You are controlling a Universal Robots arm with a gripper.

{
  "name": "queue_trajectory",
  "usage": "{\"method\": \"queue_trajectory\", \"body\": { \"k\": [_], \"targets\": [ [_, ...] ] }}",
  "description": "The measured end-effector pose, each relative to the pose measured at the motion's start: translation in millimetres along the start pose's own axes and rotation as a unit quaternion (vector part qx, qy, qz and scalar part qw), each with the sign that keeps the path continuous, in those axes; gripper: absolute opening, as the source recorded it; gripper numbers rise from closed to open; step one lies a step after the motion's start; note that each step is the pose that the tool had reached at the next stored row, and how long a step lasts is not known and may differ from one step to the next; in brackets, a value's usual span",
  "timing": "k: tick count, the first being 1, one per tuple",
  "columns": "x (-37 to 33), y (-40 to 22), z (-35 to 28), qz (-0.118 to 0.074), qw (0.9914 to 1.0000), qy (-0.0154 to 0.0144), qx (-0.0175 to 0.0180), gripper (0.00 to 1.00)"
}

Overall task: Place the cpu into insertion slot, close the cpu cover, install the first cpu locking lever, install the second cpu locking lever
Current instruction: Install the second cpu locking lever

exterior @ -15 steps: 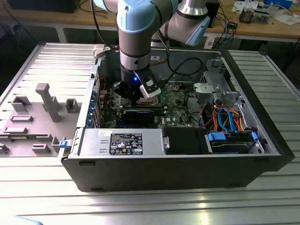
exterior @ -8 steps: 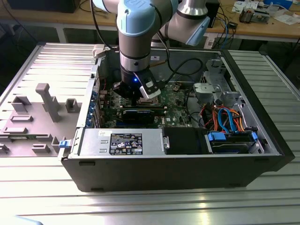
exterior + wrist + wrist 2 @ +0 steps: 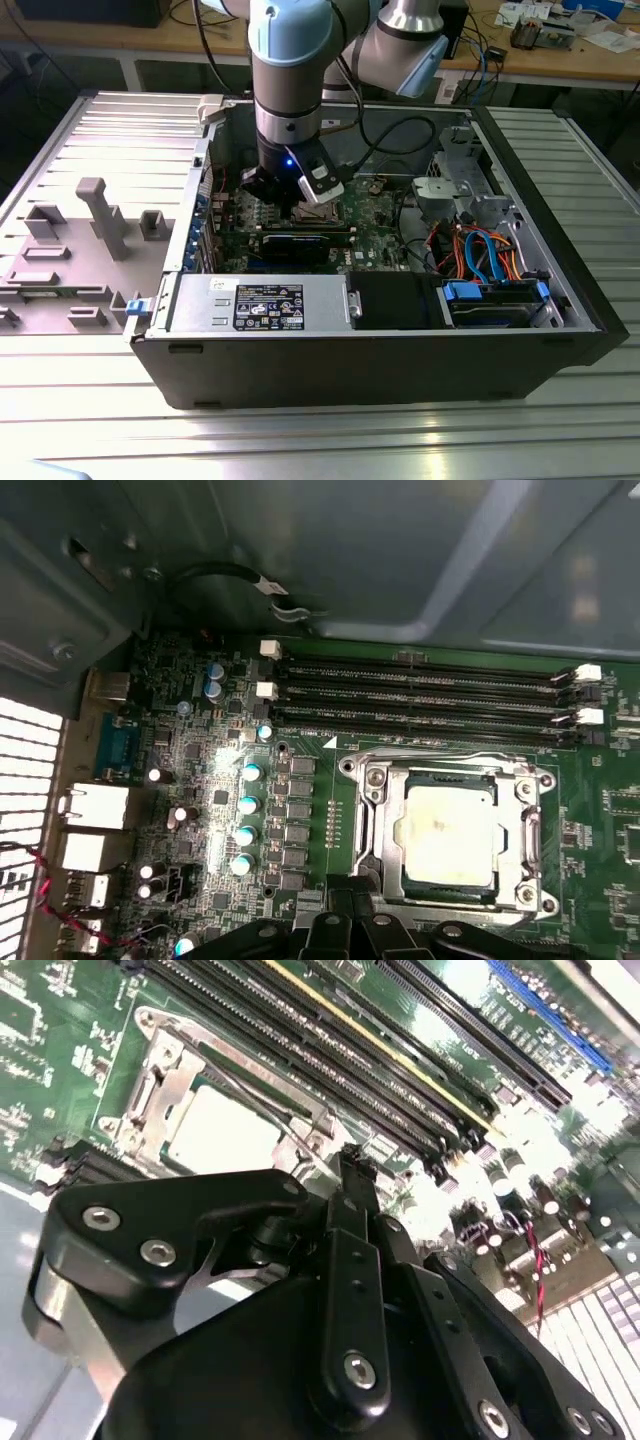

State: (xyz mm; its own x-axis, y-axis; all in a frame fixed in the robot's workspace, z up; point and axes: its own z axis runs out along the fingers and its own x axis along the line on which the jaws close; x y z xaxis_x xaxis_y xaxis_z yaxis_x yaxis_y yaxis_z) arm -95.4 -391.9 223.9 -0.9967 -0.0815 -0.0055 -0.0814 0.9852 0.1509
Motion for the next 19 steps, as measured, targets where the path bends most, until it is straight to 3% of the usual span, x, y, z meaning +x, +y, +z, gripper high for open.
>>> {"method": "queue_trajectory", "body": {
  "k": [1,4,7,11,14,15,16,18,19],
  "targets": [
    [-0.1,1.1,-7.0,0.0,1.0,0.0,0.0,0.11],
    [-0.1,1.8,-11.4,0.0,1.0,0.0,0.0,0.11],
    [-0.2,4.8,-30.7,0.0,1.0,0.0,0.0,0.11],
    [-7.2,4.6,-33.5,0.0,1.0,0.0025,-0.0002,0.11],
    [-23.1,3.3,-33.6,0.002,0.99992,0.0121,-0.001,0.11],
    [-24.8,3.1,-33.6,0.002,0.9999,0.0137,-0.0012,0.11],
    [-26.5,2.5,-33.7,0.003,0.99985,0.0172,-0.0014,0.11],
    [-31.1,-1.6,-34.3,0.004,0.99957,0.0289,-0.0024,0.11],
    [-31.9,-3.0,-34.5,0.005,0.99952,0.0305,-0.0025,0.11]
  ]
}}
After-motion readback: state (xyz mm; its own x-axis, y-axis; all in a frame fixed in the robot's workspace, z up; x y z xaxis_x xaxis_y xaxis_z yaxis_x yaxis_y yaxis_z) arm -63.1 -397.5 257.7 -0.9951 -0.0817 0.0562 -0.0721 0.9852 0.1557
